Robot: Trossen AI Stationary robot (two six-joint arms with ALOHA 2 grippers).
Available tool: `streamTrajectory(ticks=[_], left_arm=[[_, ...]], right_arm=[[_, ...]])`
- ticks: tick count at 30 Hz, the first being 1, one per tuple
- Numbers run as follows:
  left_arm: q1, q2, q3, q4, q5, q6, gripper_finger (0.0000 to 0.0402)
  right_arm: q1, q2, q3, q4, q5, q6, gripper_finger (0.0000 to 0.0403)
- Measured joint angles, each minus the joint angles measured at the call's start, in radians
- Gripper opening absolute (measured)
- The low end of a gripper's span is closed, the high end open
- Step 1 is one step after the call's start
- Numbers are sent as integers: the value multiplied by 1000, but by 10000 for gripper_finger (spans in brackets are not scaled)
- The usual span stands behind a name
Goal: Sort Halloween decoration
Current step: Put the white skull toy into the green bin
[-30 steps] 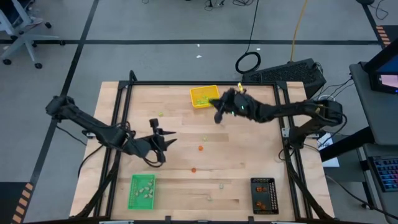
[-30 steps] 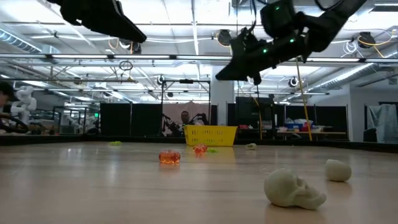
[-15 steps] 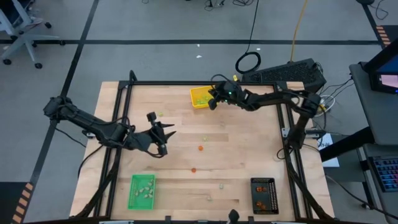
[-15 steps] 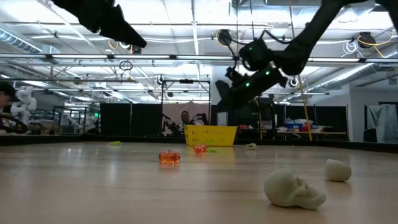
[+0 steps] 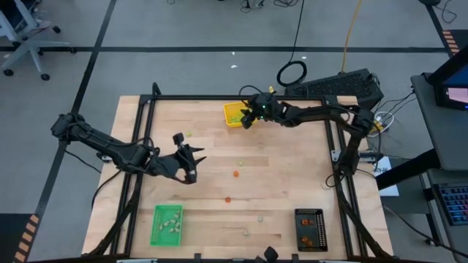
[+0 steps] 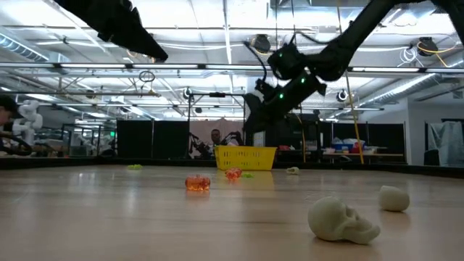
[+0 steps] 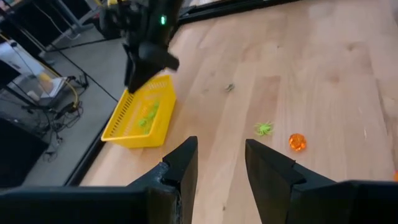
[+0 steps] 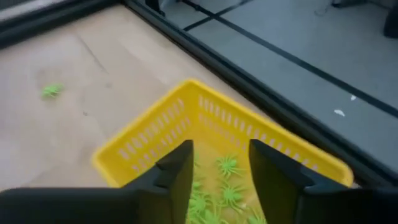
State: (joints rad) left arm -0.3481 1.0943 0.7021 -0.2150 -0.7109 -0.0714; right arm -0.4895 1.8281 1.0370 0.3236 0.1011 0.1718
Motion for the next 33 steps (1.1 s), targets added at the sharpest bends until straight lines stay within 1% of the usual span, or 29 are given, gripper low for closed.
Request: streamTrajectory(ticks=[2,6,9,13,15,17,19,21,25,30,31,33], left_arm=[[0,0,0,-14,0,-8,132],[-1,0,0,-30,0,-43,132],[-1,0,0,-47,3,-80,132],[-1,0,0,-48,3,-105,132],[-1,0,0,-45,3,-104,132],[1,0,0,-39,2,-97,132],[1,0,0,-30,1,-81,132],[1,0,0,-25,-1,-80,132],[1,0,0,-18,-2,-80,132],[1,1,-1,-4,-3,-78,132],[1,1,-1,-3,-3,-78,132],[1,0,-1,3,-3,-78,132]], right_arm=[[10,-41,1,-38,-1,-13,162],[64,-146,-1,-228,2,-83,191],[142,-239,-37,-311,2,-114,199],[258,-333,-146,-323,7,-82,200],[315,-358,-207,-291,47,-47,200],[363,-371,-264,-261,122,-21,198],[392,-369,-316,-213,195,0,198],[402,-364,-366,-185,240,15,198],[394,-354,-472,-33,240,8,197],[378,-320,-609,297,219,-9,197],[378,-316,-627,339,212,-13,197],[379,-305,-643,365,211,-4,196]])
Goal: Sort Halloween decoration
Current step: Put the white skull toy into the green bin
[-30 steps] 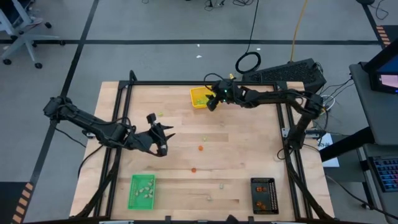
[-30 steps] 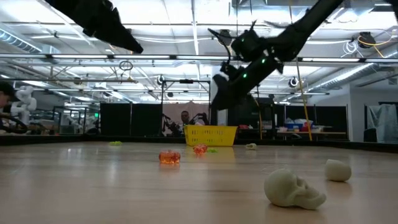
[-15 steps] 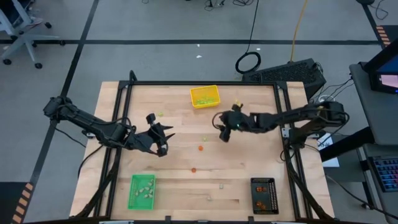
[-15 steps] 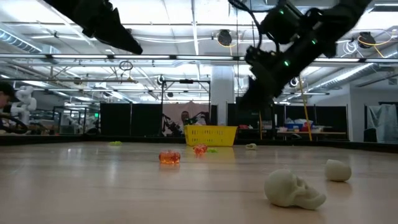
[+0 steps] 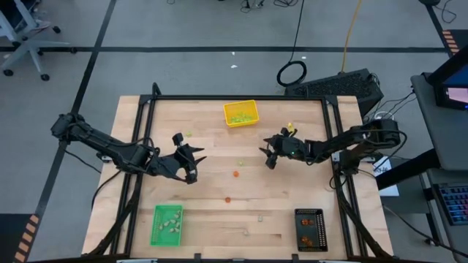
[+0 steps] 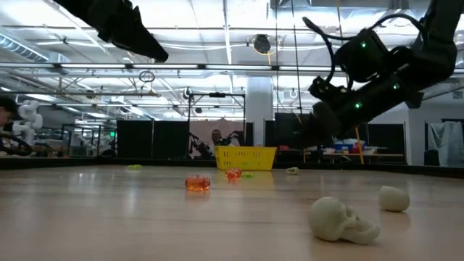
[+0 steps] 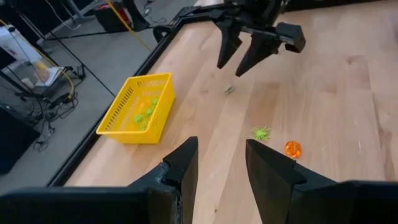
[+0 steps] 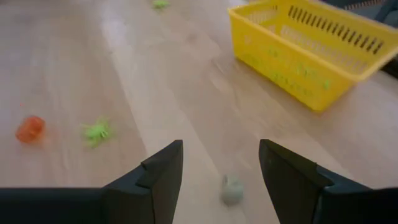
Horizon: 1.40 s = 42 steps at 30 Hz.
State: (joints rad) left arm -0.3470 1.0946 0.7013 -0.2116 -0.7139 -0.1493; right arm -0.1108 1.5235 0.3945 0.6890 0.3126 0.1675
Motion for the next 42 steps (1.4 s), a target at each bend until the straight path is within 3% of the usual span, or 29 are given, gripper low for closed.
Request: streamTrajectory(ticks=[10,16,21,42], left_arm=[[2,0,0,7,-1,6,132],[2,0,0,10,-1,5,132],[2,0,0,9,0,5,132],[2,0,0,-11,3,6,132]], right_arm=[[-24,136,2,42,53,27,196],[-39,268,3,215,-2,16,196],[-38,320,4,235,1,61,193],[3,338,5,203,-11,83,36]])
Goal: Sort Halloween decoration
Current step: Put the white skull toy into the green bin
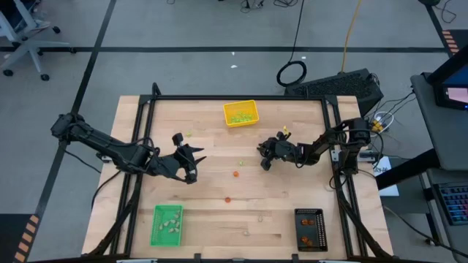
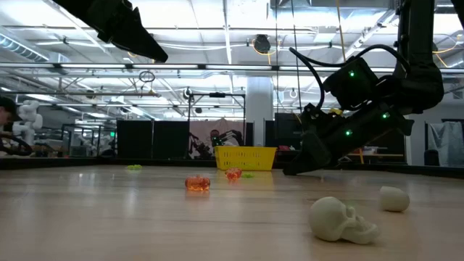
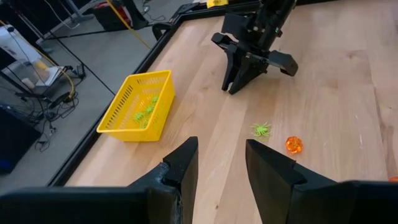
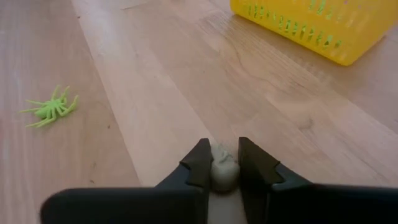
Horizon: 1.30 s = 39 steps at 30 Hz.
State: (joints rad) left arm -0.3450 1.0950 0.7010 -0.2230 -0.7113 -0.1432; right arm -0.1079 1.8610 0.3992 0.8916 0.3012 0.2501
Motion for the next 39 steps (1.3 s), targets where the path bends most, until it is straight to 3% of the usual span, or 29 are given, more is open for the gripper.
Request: streamTrajectory(ticks=[8,15,22,29,33,39], left_arm=[[0,0,0,1,0,-1,132],[0,0,0,5,1,-7,132],[0,21,0,50,30,28,132],[-6,149,0,339,128,363,152],[-17,256,2,525,144,569,191],[-38,386,2,646,164,802,253]], right_arm=[[15,4,-2,81,-29,-19,31],[50,6,-4,202,-173,-42,26],[95,5,-3,350,-245,-27,27],[131,3,43,450,-320,4,30],[142,3,95,451,-381,39,30],[155,3,172,450,-493,91,33]])
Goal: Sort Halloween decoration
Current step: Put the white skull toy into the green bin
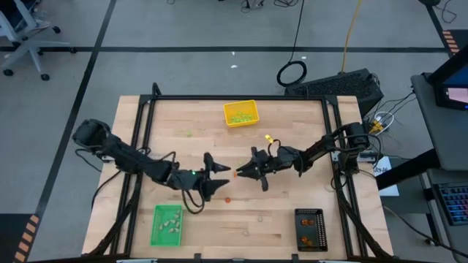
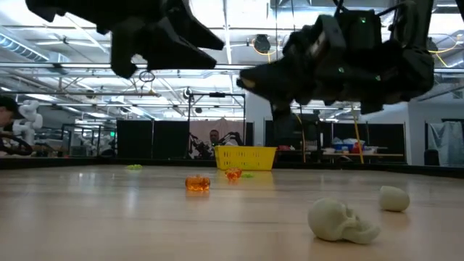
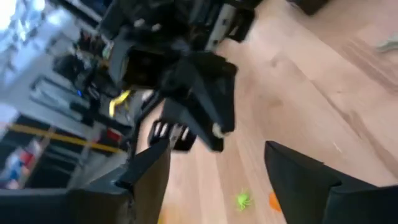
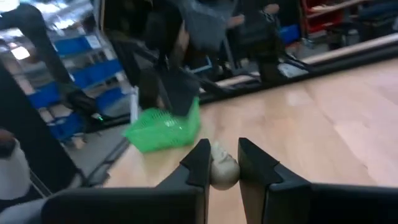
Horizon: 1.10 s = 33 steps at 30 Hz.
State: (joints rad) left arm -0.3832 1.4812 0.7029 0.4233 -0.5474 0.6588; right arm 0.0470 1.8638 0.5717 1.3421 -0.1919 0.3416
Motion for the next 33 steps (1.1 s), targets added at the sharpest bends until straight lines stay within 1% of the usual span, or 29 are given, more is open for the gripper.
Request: streamTrajectory(ticks=[4,6,10,14,18,21,25,27,30,33], left_arm=[[-3,77,0,126,-2,128,262],[-3,105,0,183,-4,155,263],[-1,136,0,250,-37,161,263],[9,137,0,259,-13,162,254],[21,137,0,260,9,170,233],[39,137,0,259,61,186,217],[49,137,0,261,70,197,194],[49,137,0,276,78,217,180],[59,136,1,278,127,227,156],[72,136,1,276,133,221,130]], right_arm=[[7,0,48,0,-35,17,34],[8,0,66,-1,-51,16,35],[8,-1,83,-12,-49,23,35],[8,-1,87,-17,-48,36,35],[8,-1,87,-18,-47,40,35],[7,-1,87,-17,-47,40,35],[7,-1,87,-16,-46,46,36],[7,-1,87,-15,-46,55,36],[7,-1,87,-15,-46,63,36],[7,-1,87,-14,-46,63,36]])
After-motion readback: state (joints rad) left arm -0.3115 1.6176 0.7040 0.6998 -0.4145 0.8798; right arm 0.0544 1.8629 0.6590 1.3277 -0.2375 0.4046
